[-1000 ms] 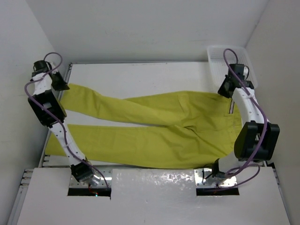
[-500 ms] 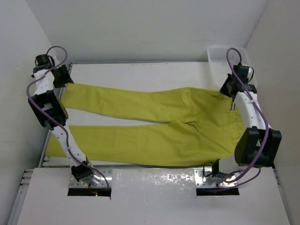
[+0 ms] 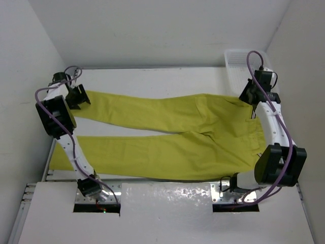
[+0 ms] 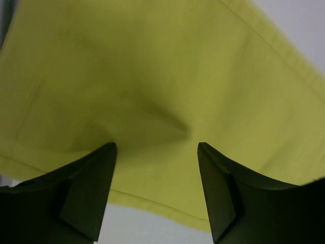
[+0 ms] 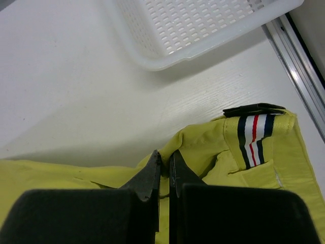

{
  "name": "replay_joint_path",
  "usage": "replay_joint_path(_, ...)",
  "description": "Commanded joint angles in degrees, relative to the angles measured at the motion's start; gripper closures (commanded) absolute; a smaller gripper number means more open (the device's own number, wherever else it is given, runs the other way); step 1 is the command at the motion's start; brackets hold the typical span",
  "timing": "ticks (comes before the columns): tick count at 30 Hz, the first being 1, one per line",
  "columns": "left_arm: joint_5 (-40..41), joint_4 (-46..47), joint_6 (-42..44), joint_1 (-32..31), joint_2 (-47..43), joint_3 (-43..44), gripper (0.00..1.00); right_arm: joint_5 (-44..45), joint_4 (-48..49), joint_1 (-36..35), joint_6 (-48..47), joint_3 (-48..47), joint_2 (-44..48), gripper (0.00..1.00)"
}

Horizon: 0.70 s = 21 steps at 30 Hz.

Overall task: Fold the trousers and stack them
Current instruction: Flatten the trousers out

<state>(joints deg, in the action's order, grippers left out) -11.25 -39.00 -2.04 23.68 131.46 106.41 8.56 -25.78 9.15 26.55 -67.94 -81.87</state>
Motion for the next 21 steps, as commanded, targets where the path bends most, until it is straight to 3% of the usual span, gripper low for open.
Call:
replay_joint_path(1,-2.82,-6.0,-0.24,1.8,-4.09,-9.44,0.36,0.93,3.89,-0.01,-0.62,-0.53,3.46,1.0)
replay_joint_path(5,-4.75,-6.52,1.25,2.33,-7.7,-24.47,0.37,1.37,4.07,-0.01,-1.32,-0.44,3.56,1.0)
replay_joint_path(11,-3.08,-4.94,5.46,2.33,-12.79,-36.71,0.4,1.46,2.23,0.08,-3.69,-4.56,1.1,1.0)
replay_joint_path(16,-3.69,-5.38,8.63,0.4,-22.55,-28.74,0.41,-0.11,2.14,0.08,-3.96,-6.76,-0.75,1.0)
replay_joint_path(21,-4.06,-4.86,7.85,0.49,-24.06,-11.86,0.39,-0.21,2.4,0.08,-4.22,-7.03,-1.54,1.0)
